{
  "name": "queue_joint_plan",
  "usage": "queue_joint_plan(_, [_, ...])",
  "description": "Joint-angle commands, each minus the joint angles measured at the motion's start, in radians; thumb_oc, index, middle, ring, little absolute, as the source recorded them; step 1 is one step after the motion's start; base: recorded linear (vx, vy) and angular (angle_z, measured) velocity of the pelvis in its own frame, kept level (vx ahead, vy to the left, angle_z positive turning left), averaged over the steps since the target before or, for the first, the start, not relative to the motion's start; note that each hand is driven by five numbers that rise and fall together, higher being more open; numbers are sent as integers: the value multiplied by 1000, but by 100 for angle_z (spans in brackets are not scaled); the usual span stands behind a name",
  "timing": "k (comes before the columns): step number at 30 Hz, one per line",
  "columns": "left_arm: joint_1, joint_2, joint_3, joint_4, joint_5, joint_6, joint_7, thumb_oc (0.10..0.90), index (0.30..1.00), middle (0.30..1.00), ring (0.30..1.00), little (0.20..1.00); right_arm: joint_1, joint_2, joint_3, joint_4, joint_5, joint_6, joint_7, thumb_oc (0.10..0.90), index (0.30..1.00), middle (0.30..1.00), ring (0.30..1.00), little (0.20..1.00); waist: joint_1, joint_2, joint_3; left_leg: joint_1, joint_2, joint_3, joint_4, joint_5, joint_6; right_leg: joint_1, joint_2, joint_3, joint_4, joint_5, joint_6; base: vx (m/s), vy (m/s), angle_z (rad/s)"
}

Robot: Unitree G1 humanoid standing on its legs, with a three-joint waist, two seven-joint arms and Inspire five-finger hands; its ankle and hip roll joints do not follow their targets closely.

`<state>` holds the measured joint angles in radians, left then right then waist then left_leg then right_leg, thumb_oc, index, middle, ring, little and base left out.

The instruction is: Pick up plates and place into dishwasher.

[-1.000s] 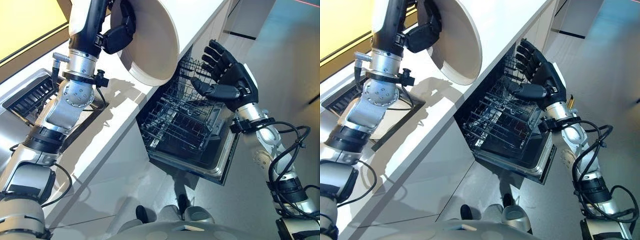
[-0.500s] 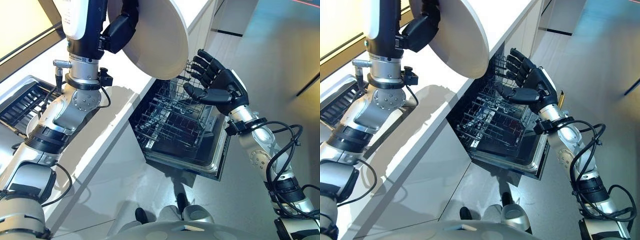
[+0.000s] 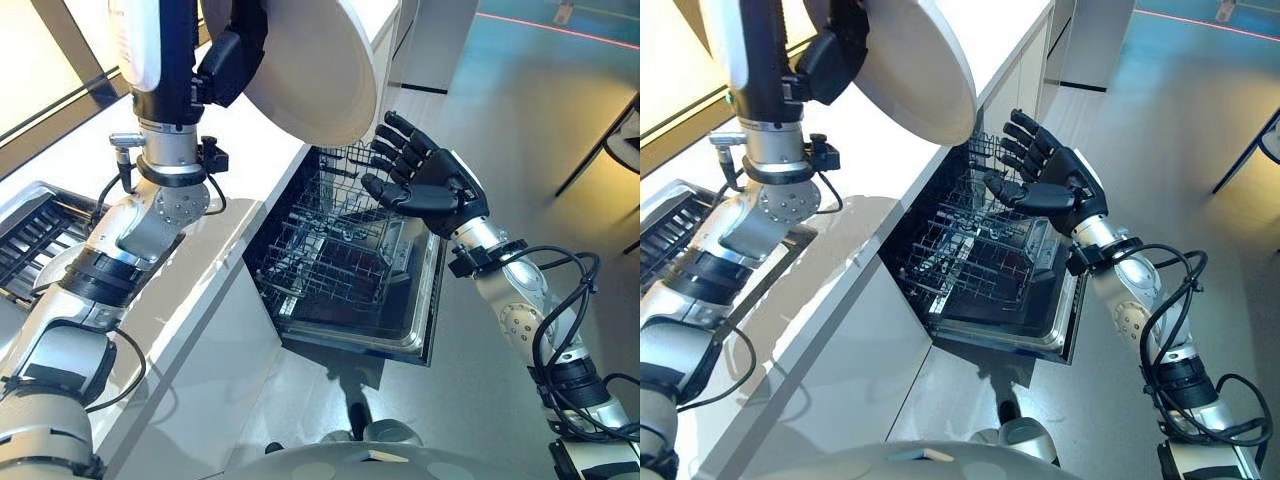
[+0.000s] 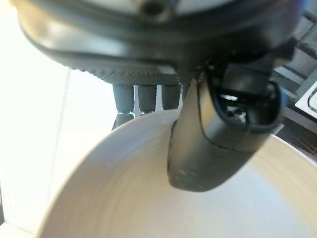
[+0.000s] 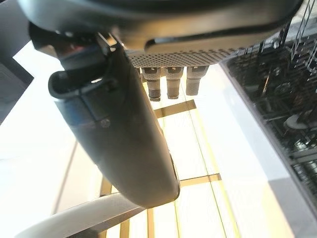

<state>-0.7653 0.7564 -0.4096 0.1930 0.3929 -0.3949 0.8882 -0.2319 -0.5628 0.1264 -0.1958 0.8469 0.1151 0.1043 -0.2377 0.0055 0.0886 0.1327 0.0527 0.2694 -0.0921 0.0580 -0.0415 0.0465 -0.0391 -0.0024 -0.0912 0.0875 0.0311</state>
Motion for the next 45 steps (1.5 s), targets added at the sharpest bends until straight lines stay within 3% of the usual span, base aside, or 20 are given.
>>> queue_joint_plan(1, [-159, -20, -10, 106, 13, -36, 63, 100, 300, 300, 300, 200, -54, 35, -29, -130, 79, -93, 50, 800, 900, 900, 900, 900, -18, -7, -83, 21, -38, -7, 5, -66, 15, 28, 9, -35, 14, -13, 66, 18, 0, -5])
queue_joint_plan(9, [-106, -103, -39, 210, 43, -66, 69, 100, 300, 300, 300, 200, -56, 74, -16, -141, 126, -80, 93, 800, 900, 900, 900, 900, -30, -13, -82, 26, -33, 15, 5, -64, 19, 24, 13, -25, 14, -10, 65, 16, -2, -8])
queue_joint_plan(25, [-27, -250, -59, 326, 74, -138, 83, 100, 300, 300, 300, 200, -75, 103, -29, -171, 176, -83, 48, 800, 900, 900, 900, 900, -44, -30, -84, 31, -27, 36, 5, -65, 24, 26, 20, -12, 13, -10, 61, 0, 0, 0])
queue_joint_plan(33, [-23, -274, -84, 314, 67, -125, 69, 100, 300, 300, 300, 200, -88, 113, -32, -172, 182, -97, 29, 800, 900, 900, 900, 900, -46, -31, -83, 32, -27, 43, 5, -67, 25, 25, 19, -13, 10, -6, 63, 0, 0, 0])
queue_joint_plan(35, [-17, -277, -87, 306, 70, -122, 68, 100, 300, 300, 300, 200, -88, 112, -37, -178, 183, -98, 26, 100, 300, 300, 300, 200, -47, -29, -83, 31, -27, 44, 5, -67, 25, 25, 19, -12, 8, -5, 64, 0, 0, 0])
queue_joint_plan(45, [-36, -245, -101, 284, 69, -111, 62, 100, 300, 300, 300, 200, -83, 104, -32, -164, 161, -73, 11, 100, 300, 300, 300, 200, -52, -21, -82, 31, -24, 52, 5, -65, 22, 22, 19, -12, 9, -3, 65, 0, 0, 0])
